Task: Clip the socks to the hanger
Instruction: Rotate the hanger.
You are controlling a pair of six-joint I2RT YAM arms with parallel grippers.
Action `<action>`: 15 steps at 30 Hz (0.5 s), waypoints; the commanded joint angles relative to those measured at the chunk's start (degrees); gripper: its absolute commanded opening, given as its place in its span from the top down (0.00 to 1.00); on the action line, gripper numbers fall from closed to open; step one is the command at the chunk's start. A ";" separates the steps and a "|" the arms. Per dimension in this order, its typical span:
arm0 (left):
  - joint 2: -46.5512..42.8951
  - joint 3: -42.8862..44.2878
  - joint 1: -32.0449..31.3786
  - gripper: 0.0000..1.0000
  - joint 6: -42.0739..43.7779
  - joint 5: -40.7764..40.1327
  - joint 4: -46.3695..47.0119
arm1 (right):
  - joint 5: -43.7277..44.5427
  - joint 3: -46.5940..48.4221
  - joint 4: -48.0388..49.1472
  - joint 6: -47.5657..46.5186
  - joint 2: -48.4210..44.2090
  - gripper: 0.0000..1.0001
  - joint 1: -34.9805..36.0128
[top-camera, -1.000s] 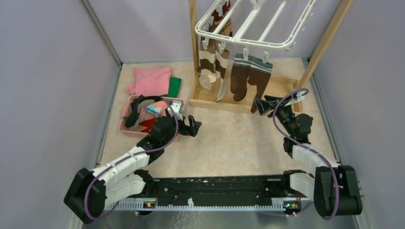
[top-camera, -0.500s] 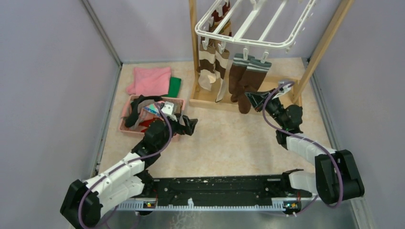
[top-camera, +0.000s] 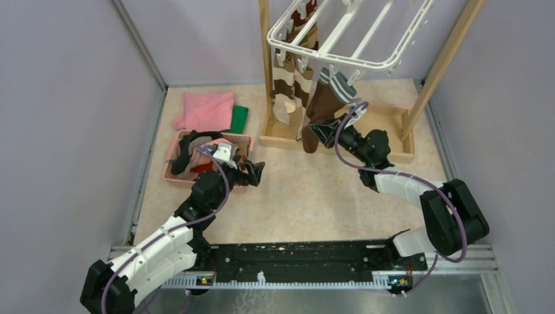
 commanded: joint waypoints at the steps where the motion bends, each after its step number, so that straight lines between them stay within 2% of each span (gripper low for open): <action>1: -1.98 -0.77 0.26 0.02 1.31 -1.75 0.00 | 0.12 6.04 -0.67 -2.54 3.78 0.95 3.10; 15: -5.21 -1.05 0.33 0.02 1.37 -2.72 -1.69 | 0.46 21.48 -6.06 -6.55 15.21 0.95 10.24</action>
